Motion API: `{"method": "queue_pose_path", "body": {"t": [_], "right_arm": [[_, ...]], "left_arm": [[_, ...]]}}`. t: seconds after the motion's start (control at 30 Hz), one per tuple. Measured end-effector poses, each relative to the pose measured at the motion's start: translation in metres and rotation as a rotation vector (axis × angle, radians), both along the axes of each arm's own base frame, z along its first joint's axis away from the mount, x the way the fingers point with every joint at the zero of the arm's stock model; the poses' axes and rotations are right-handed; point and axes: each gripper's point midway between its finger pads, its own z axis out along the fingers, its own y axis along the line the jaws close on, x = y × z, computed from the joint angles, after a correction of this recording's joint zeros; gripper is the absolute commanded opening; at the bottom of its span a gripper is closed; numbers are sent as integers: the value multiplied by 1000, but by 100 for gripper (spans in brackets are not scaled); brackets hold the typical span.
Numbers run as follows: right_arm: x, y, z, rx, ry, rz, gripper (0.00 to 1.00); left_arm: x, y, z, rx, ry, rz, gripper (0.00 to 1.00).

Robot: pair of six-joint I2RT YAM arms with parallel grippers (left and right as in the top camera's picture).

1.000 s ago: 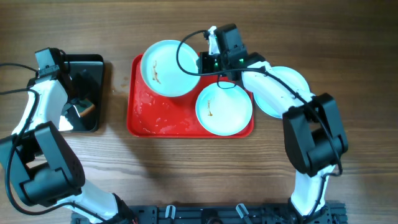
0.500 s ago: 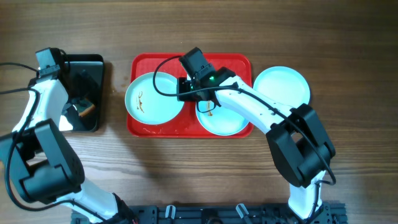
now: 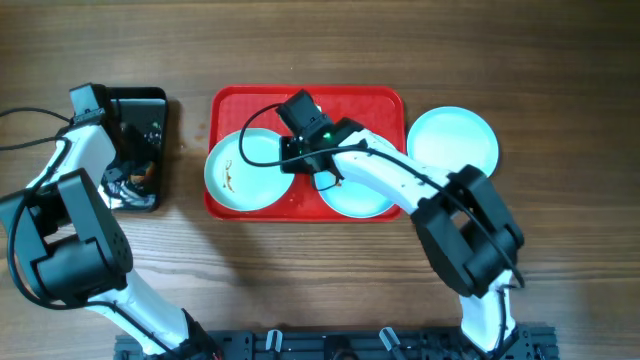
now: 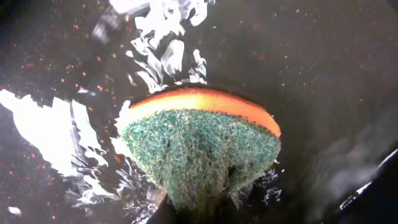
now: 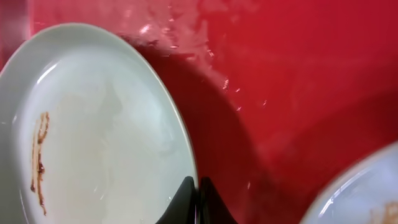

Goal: Clean dirty plates on tray and stack at the side
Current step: 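Grasp the sponge in the black tray with the left gripper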

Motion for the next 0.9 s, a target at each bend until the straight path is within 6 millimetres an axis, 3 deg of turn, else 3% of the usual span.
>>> {"method": "queue_pose_path", "body": {"t": [0.1, 0.2, 0.43, 0.57, 0.67, 0.83, 0.9], "right_arm": [[4, -2, -15, -24, -6, -9, 4], [12, 0, -13, -24, -50, 7, 4], [15, 0, -17, -35, -65, 17, 4], [15, 0, -17, -36, -65, 17, 4], [15, 0, -17, -35, -65, 18, 4], [15, 0, -17, -38, -67, 25, 4], [15, 0, -17, -40, -72, 36, 4]], "left_arm": [[-1, -1, 1, -1, 4, 0, 4], [-3, -1, 7, -1, 0, -1, 4], [9, -6, 53, -3, -126, -17, 4], [7, -5, 37, -8, -89, -14, 4], [-1, -7, 2, -38, -1, -11, 4], [1, -6, 1, -34, 1, -10, 4], [-1, -6, 10, -31, -7, -10, 4]]}}
